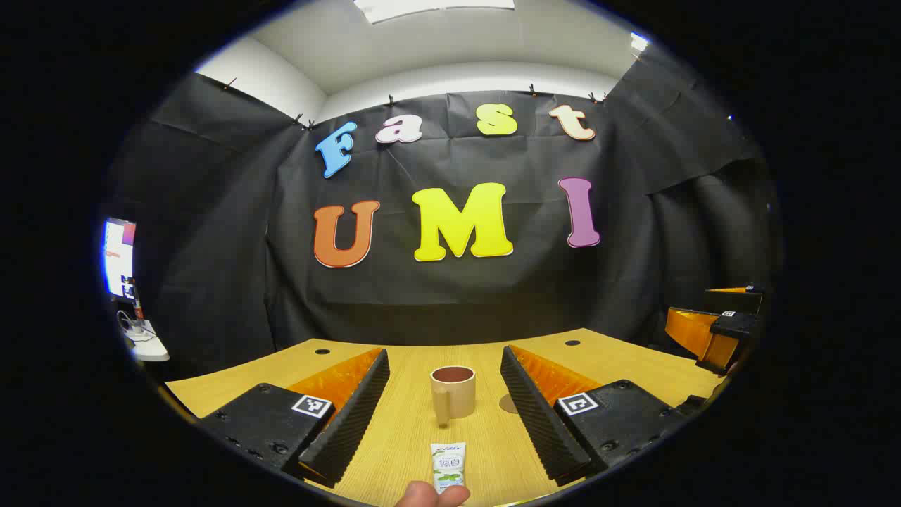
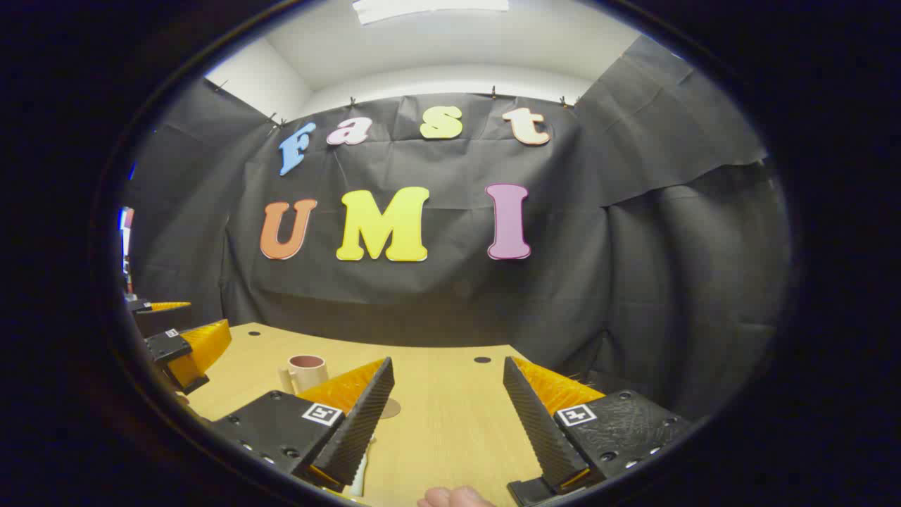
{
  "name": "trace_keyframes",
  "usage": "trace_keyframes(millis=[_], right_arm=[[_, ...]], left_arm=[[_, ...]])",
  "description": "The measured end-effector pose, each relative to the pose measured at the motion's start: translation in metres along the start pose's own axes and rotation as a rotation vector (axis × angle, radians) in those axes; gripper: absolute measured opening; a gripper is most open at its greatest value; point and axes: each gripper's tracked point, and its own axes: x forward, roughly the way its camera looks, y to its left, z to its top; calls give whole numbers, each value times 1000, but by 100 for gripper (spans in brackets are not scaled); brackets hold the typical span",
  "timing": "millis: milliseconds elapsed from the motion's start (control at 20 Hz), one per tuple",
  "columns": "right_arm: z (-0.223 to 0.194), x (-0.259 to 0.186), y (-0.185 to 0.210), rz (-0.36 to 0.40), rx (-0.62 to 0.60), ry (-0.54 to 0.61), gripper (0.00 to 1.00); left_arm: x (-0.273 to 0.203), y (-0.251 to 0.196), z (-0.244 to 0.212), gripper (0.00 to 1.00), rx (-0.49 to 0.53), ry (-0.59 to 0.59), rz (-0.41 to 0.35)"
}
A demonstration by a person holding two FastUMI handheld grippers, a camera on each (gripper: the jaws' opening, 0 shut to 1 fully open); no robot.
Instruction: Put the toothbrush and toothpaste on the desktop into the cup, then pick up the cup and place it on the coaster on the desktop.
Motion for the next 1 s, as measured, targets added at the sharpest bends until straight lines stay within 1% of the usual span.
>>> trace_keyframes(millis=[150,750,900,1000], right_arm=[[-2,-1,-1,2,-4,3,94],[-11,2,3,6,11,31,94],[-15,5,-1,-2,13,43,94],[-23,7,0,-1,18,64,94]], left_arm=[[1,-1,0,100,3,-3,-11],[3,-1,-1,100,6,1,6],[3,-2,-4,100,-2,22,5],[2,-3,-9,100,-11,58,-10]])
